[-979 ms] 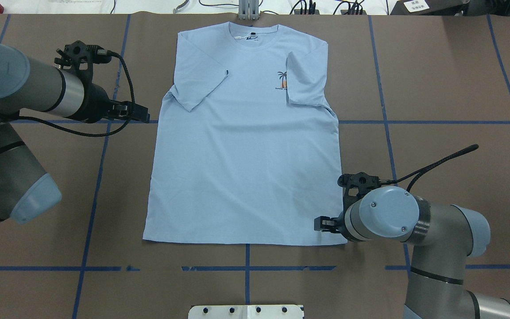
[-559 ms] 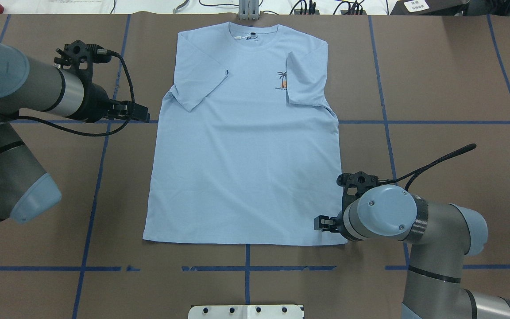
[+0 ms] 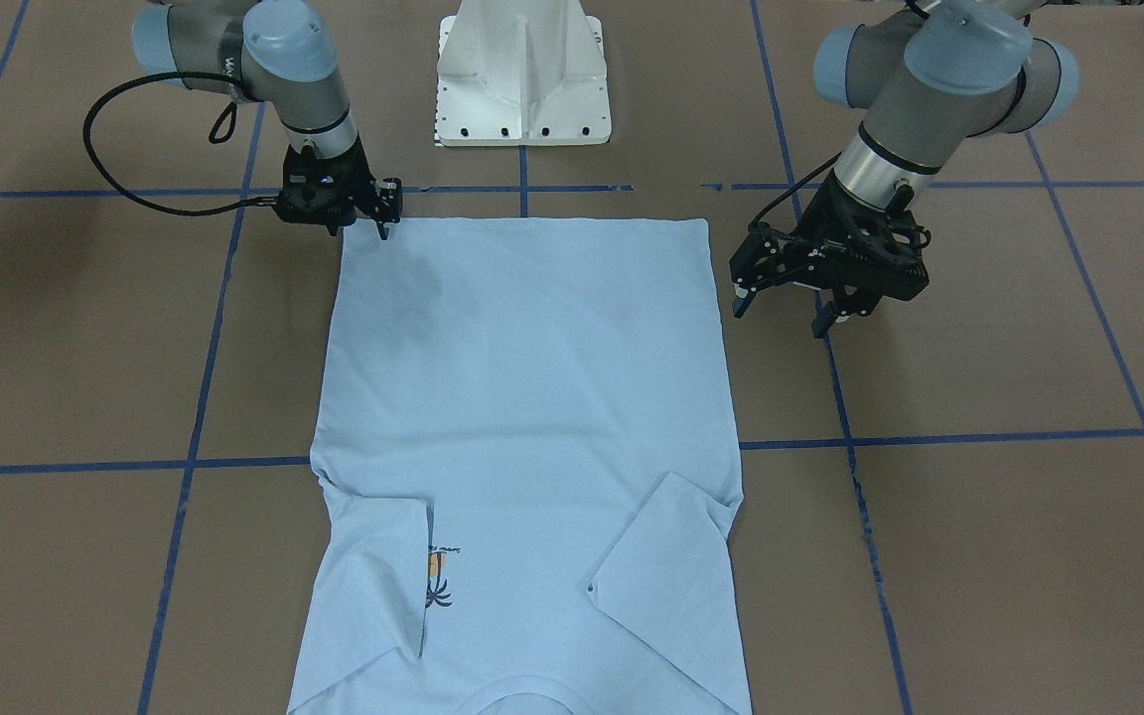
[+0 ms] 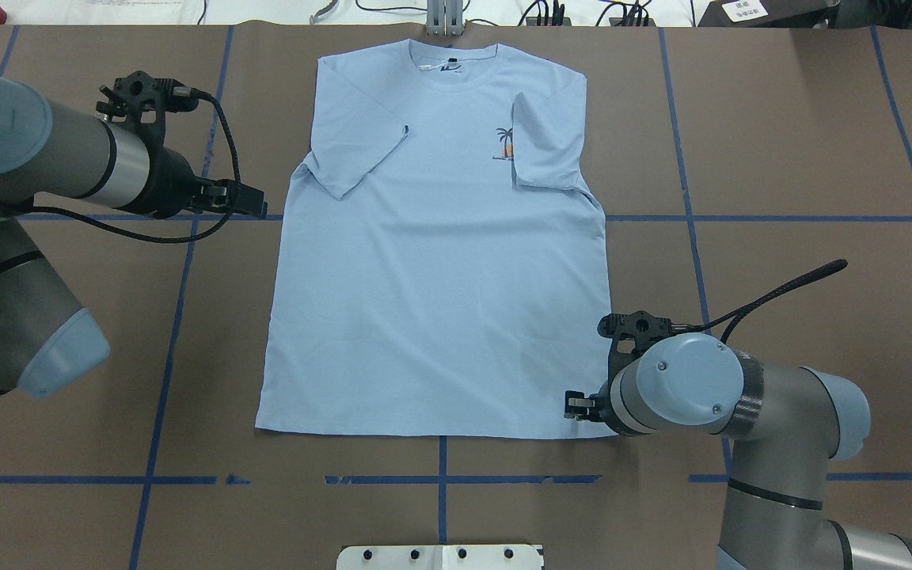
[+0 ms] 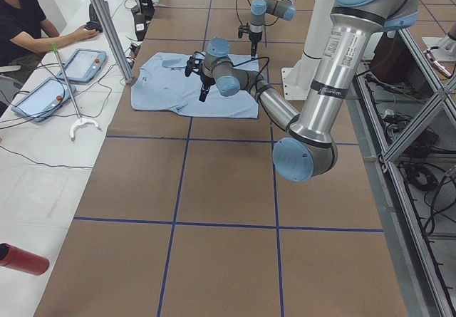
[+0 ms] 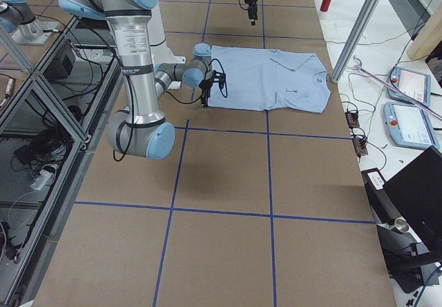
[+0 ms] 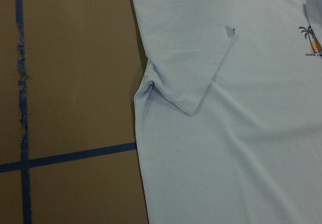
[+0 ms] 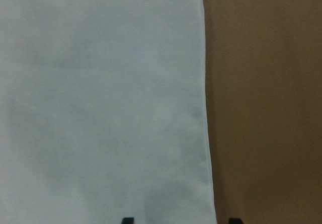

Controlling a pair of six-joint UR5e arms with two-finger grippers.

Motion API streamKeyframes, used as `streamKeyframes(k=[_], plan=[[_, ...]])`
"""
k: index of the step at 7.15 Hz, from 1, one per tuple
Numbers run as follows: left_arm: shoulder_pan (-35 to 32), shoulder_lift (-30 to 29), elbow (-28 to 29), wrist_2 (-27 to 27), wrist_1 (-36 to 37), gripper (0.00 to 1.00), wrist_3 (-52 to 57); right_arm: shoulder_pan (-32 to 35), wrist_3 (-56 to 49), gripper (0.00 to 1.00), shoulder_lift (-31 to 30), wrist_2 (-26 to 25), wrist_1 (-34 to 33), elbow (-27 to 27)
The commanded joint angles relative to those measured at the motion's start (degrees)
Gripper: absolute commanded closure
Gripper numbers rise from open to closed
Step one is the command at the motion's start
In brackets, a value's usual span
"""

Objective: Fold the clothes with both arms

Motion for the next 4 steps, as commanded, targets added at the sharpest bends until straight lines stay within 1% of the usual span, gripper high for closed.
streamKeyframes(k=[1,3,4], plan=[[0.0,0.0,0.1,0.0,0.0,0.00,0.0,0.0,-0.1,0.67,0.0,0.5,0.0,0.0],[0.0,-0.1,0.1,0.0,0.0,0.00,0.0,0.1,-0.2,0.67,0.0,0.6,0.0,0.1],[0.0,-0.1,0.1,0.0,0.0,0.00,0.0,0.1,-0.2,0.52,0.0,0.6,-0.1,0.2]])
